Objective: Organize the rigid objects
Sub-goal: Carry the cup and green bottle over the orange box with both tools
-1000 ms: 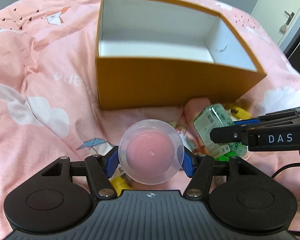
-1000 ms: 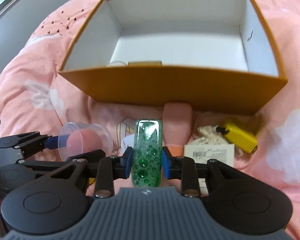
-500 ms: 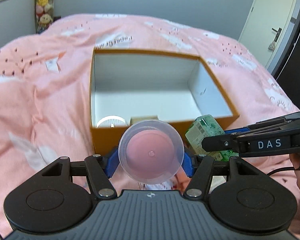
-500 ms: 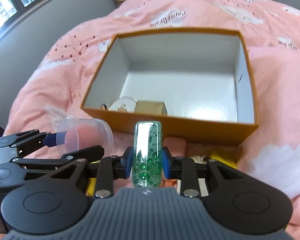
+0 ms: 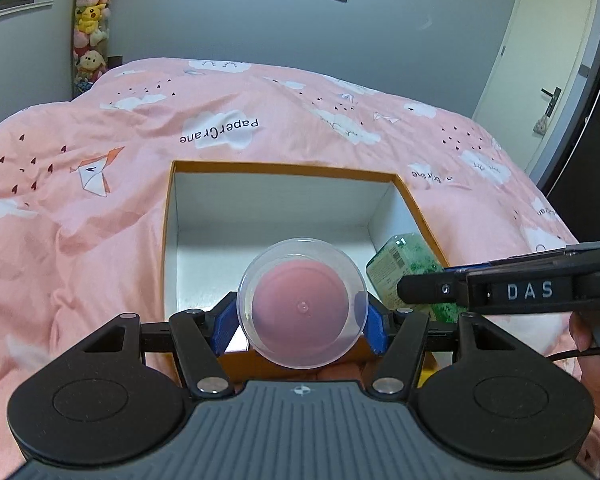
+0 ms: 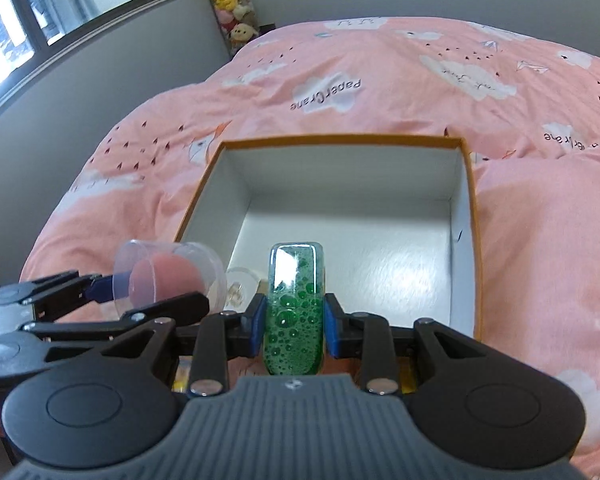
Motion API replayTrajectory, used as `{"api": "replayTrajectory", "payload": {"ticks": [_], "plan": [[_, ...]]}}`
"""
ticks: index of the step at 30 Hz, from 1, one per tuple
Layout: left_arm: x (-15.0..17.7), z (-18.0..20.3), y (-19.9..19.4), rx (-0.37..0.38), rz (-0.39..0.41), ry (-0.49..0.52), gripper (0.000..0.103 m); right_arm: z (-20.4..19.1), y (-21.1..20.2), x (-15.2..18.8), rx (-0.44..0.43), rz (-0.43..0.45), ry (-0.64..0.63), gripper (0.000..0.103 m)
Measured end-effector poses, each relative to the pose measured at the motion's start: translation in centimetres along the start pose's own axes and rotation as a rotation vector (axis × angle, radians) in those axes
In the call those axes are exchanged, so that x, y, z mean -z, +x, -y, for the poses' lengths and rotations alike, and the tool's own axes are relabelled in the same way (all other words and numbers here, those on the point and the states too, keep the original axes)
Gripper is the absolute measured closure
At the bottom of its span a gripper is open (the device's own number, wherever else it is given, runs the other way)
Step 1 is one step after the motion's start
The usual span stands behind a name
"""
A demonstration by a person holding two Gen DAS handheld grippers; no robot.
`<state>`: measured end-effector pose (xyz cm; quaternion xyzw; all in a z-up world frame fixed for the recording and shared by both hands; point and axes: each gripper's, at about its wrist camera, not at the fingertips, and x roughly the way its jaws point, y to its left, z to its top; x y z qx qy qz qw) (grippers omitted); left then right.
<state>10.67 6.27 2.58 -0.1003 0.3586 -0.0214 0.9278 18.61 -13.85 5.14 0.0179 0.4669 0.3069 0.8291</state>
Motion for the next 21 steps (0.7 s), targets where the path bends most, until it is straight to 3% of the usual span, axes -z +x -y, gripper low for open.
{"api": "replayTrajectory", "payload": {"ticks": [10,21], "plan": [[-1.6,-0.2,4.1,-0.045,-0.008,0.005,0.031,1.9,2.8,-3.0,0.057,0.021,0.049,0.074],[-2.4,-0.8,10.5,-0.128,-0.114,0.057,0.031,3.9,9.4,-5.0,0.107,-0.057,0.067,0.074]]}}
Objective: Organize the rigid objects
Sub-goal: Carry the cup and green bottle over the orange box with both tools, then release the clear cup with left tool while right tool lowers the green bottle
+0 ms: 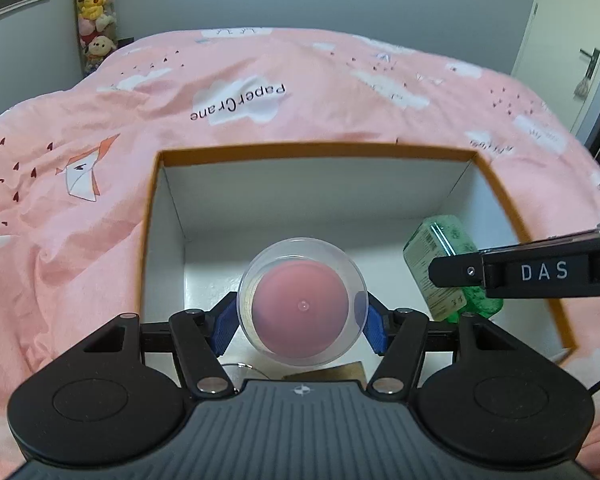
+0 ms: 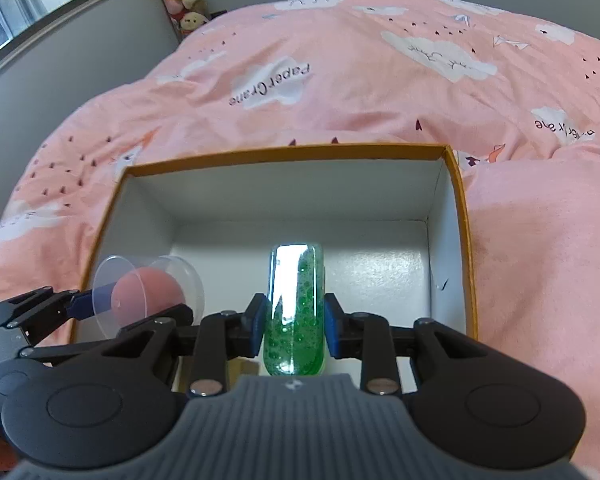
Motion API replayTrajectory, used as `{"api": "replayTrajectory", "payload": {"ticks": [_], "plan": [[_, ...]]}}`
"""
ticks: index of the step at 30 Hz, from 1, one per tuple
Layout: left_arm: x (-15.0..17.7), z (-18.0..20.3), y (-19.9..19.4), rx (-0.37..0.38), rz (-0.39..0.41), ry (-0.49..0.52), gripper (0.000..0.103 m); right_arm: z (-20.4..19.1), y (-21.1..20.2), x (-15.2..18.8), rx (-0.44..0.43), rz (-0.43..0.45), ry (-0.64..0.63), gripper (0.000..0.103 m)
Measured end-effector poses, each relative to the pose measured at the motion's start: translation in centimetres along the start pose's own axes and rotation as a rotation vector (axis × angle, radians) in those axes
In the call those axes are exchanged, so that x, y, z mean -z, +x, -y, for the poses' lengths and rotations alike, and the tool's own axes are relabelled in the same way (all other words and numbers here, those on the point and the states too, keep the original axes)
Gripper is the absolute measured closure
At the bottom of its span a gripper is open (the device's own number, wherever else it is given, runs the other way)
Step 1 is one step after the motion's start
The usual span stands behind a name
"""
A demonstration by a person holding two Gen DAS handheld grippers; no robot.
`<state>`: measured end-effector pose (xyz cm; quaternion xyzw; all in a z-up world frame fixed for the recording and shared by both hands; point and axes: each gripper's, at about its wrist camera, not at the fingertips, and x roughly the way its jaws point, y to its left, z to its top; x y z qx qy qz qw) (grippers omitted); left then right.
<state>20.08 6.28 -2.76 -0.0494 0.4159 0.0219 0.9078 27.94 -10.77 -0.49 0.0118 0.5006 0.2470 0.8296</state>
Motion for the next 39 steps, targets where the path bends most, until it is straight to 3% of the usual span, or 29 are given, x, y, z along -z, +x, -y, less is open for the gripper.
{"api": "replayTrajectory", "payload": {"ticks": [11,27,34,39], "plan": [[0.0,1.1,4.2,-0.132,-0.110,0.117,0.031,1.0,4.0,-0.4,0.031,-0.063,0.003,0.074],[0.1,1.5,6.8,-0.177,-0.299,0.172,0.026,0.5,5.3,-0.5,0.037,-0.108,-0.022,0.074],[-0.4,0.6,6.7,-0.114,-0.299,0.139,0.024,0.6,5.4,-0.4,0.034,-0.116,-0.017,0.074],[-0.5,-0.3,4.6,-0.049,-0.204,0.045,0.024,1.0,5.4,-0.4,0.037,-0.115,-0.004,0.074]]}}
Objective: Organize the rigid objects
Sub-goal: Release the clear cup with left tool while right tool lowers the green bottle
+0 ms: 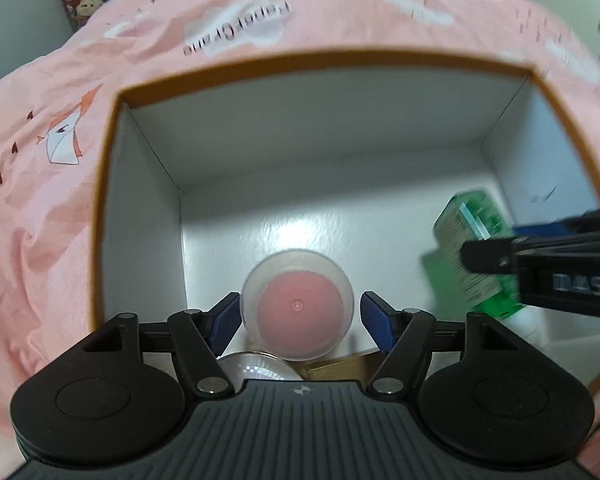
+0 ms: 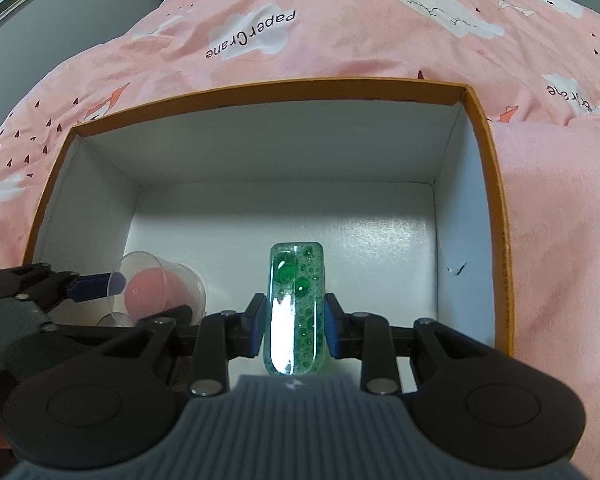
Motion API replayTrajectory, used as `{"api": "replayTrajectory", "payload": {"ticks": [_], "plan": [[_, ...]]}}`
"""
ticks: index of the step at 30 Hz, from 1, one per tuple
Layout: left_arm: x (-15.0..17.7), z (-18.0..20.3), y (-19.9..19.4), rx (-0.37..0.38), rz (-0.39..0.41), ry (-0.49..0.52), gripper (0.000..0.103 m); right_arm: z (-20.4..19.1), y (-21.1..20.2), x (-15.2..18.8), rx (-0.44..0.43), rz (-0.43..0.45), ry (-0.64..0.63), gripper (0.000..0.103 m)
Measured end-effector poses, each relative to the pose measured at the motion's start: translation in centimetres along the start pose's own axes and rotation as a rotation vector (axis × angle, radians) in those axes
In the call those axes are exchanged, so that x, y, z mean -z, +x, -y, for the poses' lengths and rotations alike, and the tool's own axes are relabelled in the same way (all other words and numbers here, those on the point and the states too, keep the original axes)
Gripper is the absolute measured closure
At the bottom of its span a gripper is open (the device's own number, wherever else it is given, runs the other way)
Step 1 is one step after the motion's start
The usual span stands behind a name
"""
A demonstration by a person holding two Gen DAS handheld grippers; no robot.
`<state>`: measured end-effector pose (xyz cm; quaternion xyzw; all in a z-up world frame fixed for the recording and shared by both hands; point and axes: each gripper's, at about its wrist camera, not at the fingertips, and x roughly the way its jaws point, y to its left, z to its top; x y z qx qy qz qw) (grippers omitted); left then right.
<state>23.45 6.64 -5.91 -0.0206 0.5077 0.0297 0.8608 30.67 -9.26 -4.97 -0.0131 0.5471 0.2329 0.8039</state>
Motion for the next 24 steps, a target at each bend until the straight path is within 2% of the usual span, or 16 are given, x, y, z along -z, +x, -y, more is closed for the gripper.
{"api": "replayTrajectory", "payload": {"ticks": [4,7,9,12,15,18,21,24], "plan": [[0.3,-0.8,-3.1,0.041,0.120,-0.049,0.025,0.5,0.1,-0.2,0.010,-0.007,0.025,0.074],[0.4,-1.5,-6.0,-0.008,0.249,-0.079,0.023,0.1,0.3,-0.5,0.013,-0.013,0.017,0.074],[0.5,-1.9,-7.2,-0.042,0.306,-0.088,0.019,-0.4,0.5,-0.7,0.003,-0.017,0.011,0.074],[0.3,-2.5,-7.4,-0.112,0.271,-0.092,0.020,-1.5,0.9,-1.1,-0.013,-0.020,0.000,0.074],[0.6,-4.3,-6.2,-0.046,0.222,-0.126,0.031,-2.5,1.2,-1.3,-0.018,-0.014,-0.014,0.074],[1.0,-7.1,-5.4,0.045,0.200,-0.215,0.047,-3.3,1.9,-1.5,-0.020,-0.025,-0.019,0.074],[1.4,-8.4,-5.3,0.078,0.196,-0.252,0.061,-3.8,2.6,-1.6,-0.030,-0.039,-0.017,0.074],[1.6,-8.8,-5.5,0.098,0.195,-0.273,0.069,-4.3,3.3,-1.9,-0.054,-0.054,-0.008,0.074]]}}
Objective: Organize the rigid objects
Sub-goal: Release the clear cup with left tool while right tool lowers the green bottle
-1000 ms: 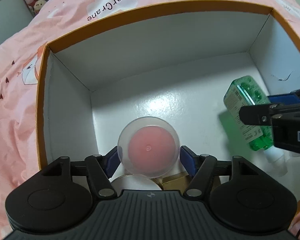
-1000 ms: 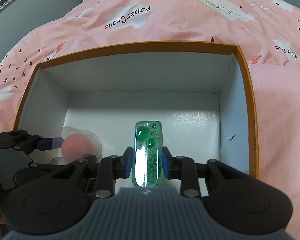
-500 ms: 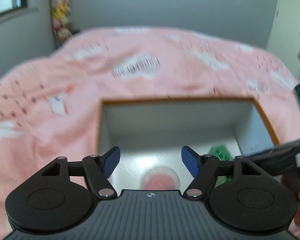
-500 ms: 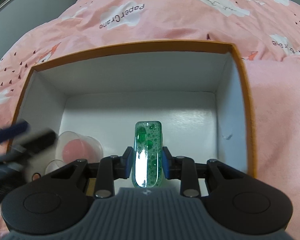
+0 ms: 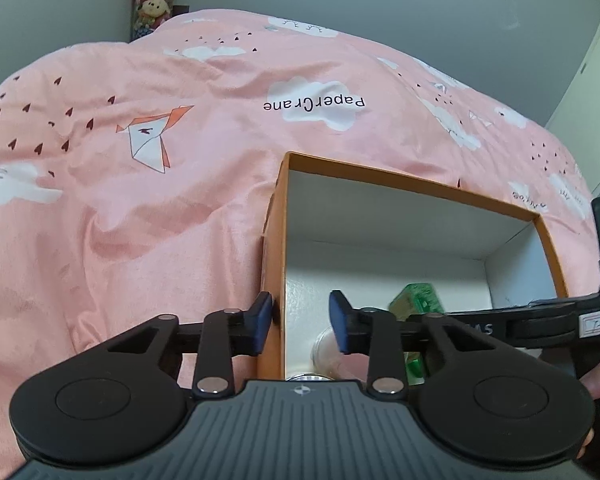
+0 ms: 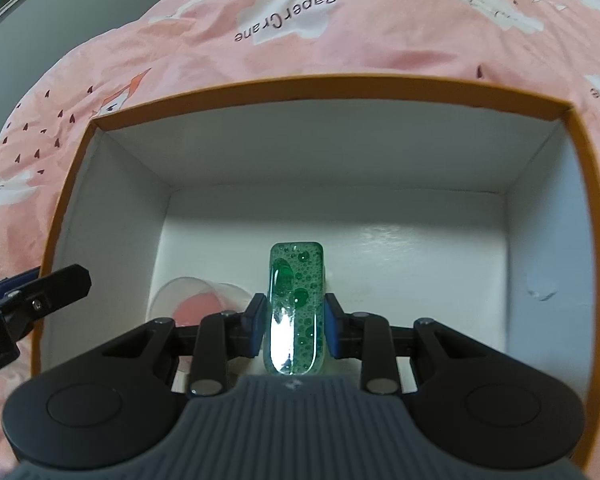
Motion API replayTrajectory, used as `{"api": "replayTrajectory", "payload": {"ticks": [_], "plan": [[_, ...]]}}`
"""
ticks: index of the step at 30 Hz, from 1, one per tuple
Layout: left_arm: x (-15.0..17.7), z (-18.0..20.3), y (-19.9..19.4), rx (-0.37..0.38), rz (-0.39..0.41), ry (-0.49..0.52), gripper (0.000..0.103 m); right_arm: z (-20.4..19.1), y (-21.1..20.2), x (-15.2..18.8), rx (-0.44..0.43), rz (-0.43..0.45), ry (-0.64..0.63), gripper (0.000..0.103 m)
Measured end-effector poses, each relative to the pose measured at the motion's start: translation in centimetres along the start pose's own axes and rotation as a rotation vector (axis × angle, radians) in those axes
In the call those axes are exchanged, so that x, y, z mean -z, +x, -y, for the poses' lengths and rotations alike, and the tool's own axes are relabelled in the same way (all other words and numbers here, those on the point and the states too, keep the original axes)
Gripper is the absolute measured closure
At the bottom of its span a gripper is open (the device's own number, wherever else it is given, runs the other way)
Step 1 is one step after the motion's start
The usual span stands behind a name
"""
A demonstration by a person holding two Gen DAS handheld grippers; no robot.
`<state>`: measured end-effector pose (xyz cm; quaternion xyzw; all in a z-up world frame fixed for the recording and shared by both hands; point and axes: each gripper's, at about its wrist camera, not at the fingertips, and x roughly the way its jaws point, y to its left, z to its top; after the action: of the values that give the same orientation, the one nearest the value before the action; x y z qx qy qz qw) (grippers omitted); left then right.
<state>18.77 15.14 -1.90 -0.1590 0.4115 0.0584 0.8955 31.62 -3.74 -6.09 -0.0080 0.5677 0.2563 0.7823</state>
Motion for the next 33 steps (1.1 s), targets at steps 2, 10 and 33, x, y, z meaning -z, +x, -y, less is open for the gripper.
{"api": "replayTrajectory", "payload": {"ticks": [2,10,33], "plan": [[0.0,-0.1,0.0,0.009,0.001,-0.011,0.070,-0.5,0.3,-0.1,-0.012,-0.003,-0.001,0.074],[0.3,0.2,-0.2,-0.010,0.015,-0.015,0.072,-2.3,0.8,-0.8,-0.051,-0.010,-0.018,0.074],[0.4,0.3,-0.4,-0.024,0.023,-0.039,0.072,-3.5,1.3,-1.8,-0.042,0.002,-0.016,0.070]]}}
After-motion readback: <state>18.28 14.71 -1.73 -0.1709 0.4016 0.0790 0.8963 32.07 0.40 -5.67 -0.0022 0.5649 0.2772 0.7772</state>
